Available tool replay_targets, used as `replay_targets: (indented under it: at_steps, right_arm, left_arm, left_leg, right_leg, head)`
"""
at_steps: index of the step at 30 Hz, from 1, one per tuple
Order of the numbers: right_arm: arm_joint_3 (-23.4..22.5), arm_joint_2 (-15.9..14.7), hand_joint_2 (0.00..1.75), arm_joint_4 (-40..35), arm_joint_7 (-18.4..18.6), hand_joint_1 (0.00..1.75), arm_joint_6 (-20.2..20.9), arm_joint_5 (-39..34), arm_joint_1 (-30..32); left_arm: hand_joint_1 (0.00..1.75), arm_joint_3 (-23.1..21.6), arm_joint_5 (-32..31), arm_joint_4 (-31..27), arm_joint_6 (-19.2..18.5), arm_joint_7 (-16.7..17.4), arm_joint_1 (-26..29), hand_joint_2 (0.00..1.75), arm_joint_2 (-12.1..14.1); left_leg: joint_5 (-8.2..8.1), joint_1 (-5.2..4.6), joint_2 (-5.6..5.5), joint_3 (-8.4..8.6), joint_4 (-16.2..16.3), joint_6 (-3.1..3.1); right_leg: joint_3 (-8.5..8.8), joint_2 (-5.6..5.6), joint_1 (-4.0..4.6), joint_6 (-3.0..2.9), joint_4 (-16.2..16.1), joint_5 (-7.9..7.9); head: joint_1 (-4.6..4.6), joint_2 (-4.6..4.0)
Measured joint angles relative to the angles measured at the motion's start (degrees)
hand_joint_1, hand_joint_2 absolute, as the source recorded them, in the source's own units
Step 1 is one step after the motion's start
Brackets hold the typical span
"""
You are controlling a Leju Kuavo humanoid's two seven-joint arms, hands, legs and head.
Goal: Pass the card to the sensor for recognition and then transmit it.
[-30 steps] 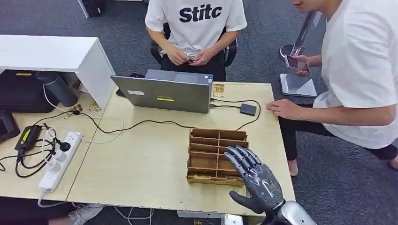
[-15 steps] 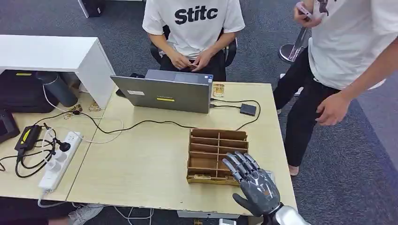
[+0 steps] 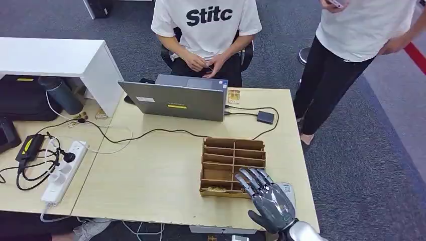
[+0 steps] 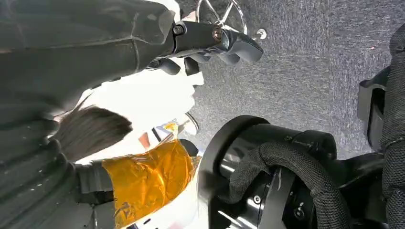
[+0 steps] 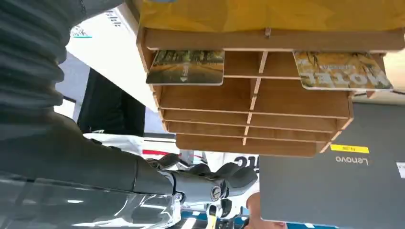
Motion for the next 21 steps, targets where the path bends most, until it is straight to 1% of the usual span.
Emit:
replay_targets:
  at_steps: [10,18,21]
  right_arm:
    - [0.63,0.02,1.75,2.25,0.39,0.00,-0.05,0.04,-0.57]
    - [0.70,0.85,1.75,3.21,3.83,0.00,-0.28,1.81,-0.74]
    - [0.09,1.49,1.75,3.26,4.50,0.00,-0.22,2.40,-0.74]
  left_arm:
    - [0.00,-0.37,0.00,0.00,-0.04,0.31,-0.36,1.75,0.00]
    - [0.00,-0.31,0.00,0.00,0.00,0.57,-0.34,1.75,-0.02]
    - [0.00,-0.20,0.00,0.00,0.00,0.66,-0.31,1.75,-0.02]
  left_leg:
    - [0.00,0.00,0.00,0.00,0.00,0.00]
    - [0.00,0.00,0.00,0.00,0.00,0.00]
    - [0.00,0.00,0.00,0.00,0.00,0.00]
  right_leg:
    - [0.00,0.00,0.00,0.00,0.00,0.00]
    - [0.00,0.00,0.00,0.00,0.00,0.00]
    - [0.00,0.00,0.00,0.00,0.00,0.00]
  head:
    - [0.00,0.00]
    - [0.00,0.00]
    - [0.00,0.00]
